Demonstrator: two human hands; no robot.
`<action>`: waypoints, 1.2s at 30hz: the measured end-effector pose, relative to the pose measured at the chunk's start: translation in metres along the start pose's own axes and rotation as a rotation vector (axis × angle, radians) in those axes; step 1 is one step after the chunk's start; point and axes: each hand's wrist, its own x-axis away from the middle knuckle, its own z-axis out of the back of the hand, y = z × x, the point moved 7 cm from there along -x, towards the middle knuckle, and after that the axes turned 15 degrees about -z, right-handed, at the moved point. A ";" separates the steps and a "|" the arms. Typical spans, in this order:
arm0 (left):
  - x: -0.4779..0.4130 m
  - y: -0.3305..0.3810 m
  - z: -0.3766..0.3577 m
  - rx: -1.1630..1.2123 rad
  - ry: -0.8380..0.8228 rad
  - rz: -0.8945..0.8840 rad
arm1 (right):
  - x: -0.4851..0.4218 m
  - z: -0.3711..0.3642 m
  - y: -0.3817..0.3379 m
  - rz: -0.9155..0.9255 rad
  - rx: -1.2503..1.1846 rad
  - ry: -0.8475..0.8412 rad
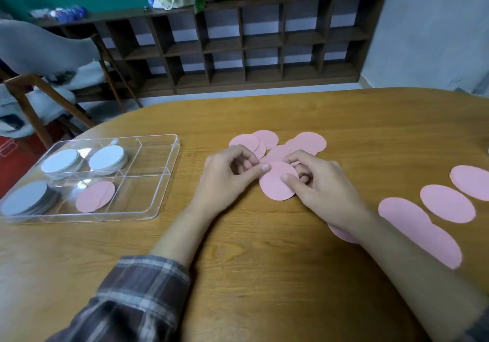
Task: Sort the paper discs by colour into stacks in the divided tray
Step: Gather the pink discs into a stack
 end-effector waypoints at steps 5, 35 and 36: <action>0.001 -0.007 0.006 -0.244 -0.130 -0.104 | -0.003 0.011 0.001 -0.029 0.019 0.099; 0.004 0.029 0.016 -0.252 0.100 -0.244 | 0.002 0.005 0.001 -0.033 -0.043 0.069; 0.004 0.030 0.013 -0.227 0.089 -0.227 | 0.003 0.004 -0.001 -0.028 -0.057 0.062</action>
